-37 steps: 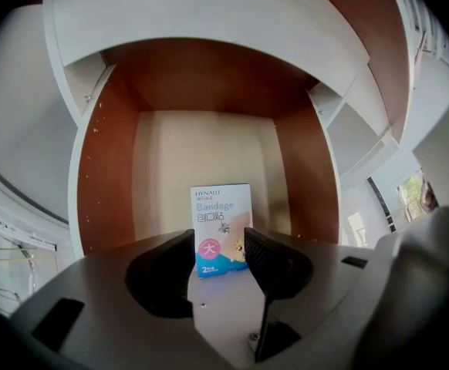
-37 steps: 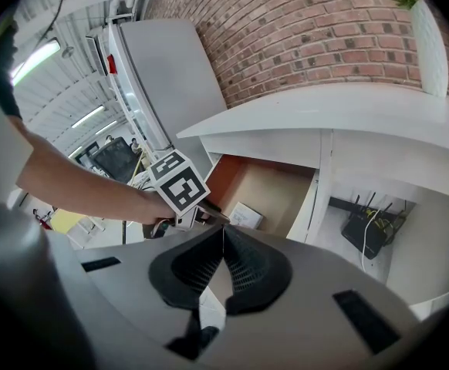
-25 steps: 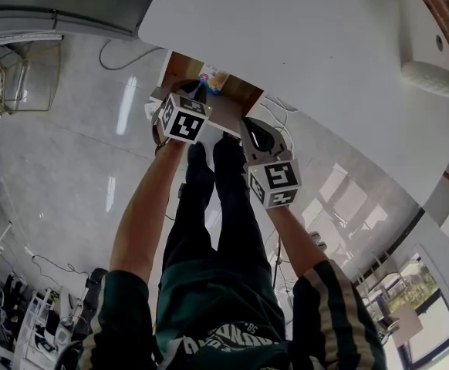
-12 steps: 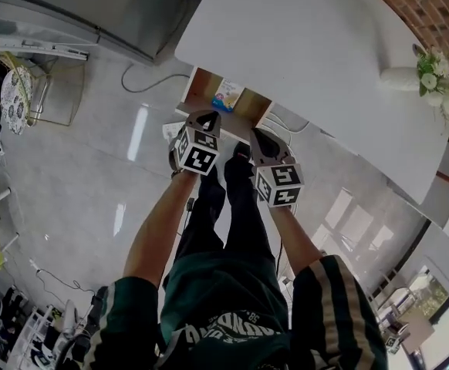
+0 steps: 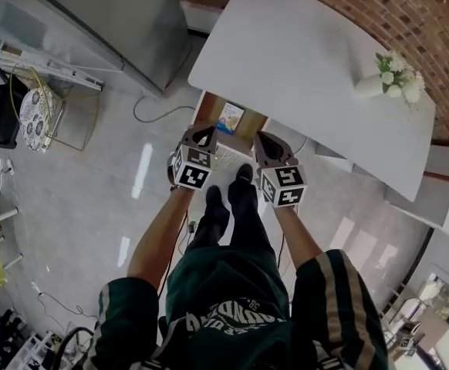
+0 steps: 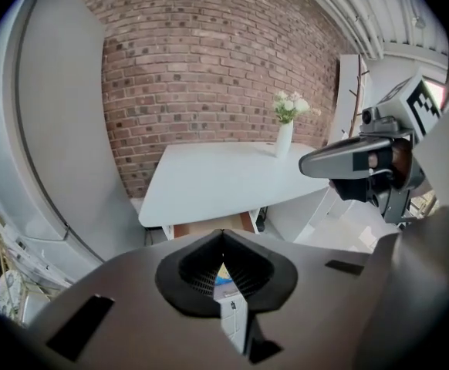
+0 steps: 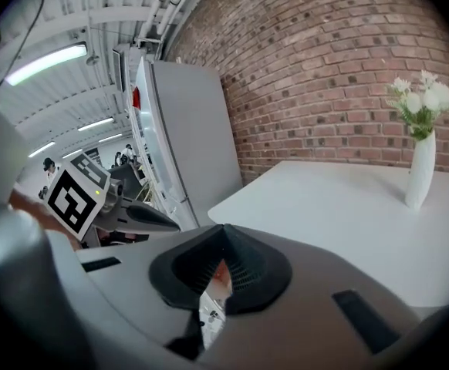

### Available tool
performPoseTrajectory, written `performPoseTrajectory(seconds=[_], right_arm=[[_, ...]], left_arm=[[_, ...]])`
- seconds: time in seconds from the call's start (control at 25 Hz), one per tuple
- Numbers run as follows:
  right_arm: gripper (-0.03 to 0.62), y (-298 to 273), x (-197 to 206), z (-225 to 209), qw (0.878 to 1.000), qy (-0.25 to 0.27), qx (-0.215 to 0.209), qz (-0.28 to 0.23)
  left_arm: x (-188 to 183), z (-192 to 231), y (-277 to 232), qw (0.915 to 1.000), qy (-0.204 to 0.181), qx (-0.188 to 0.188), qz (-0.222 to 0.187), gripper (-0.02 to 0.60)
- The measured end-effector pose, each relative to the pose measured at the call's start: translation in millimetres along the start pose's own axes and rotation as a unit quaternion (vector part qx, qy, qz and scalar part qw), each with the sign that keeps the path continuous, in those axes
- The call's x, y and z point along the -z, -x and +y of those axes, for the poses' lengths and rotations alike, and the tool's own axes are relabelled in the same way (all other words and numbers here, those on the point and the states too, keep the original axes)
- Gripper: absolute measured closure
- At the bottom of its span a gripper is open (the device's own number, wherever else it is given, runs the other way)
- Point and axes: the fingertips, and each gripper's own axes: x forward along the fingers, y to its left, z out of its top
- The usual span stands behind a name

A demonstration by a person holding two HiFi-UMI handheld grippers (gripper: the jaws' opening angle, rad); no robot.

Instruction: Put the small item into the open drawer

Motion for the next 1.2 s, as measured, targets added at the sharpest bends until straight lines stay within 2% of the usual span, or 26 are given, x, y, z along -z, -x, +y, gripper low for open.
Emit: performPoseTrajectory(seconds=[0.16, 0.36, 0.68, 0.96, 1.2], right_arm=[[0.569, 14, -42, 1, 0.999, 0.016, 0.009, -0.037], [0.569, 27, -99, 5, 0.995, 0.034, 0.013, -0.090], [0.569, 58, -165, 33, 0.987, 0.063, 0.011, -0.146], [0.569, 78, -186, 51, 0.982, 0.083, 0.011, -0.168], [0.569, 84, -184, 60, 0.982, 0.094, 0.008, -0.163]], left_arm=[[-38, 17, 30, 0.9990, -0.007, -0.021, -0.039, 0.566], [-95, 40, 70, 0.9935, -0.023, -0.049, -0.101, 0.566], [-150, 57, 129, 0.9837, -0.037, -0.067, -0.163, 0.566], [-175, 61, 162, 0.9761, -0.057, -0.081, -0.193, 0.566], [-179, 58, 174, 0.9718, -0.066, -0.085, -0.210, 0.566]])
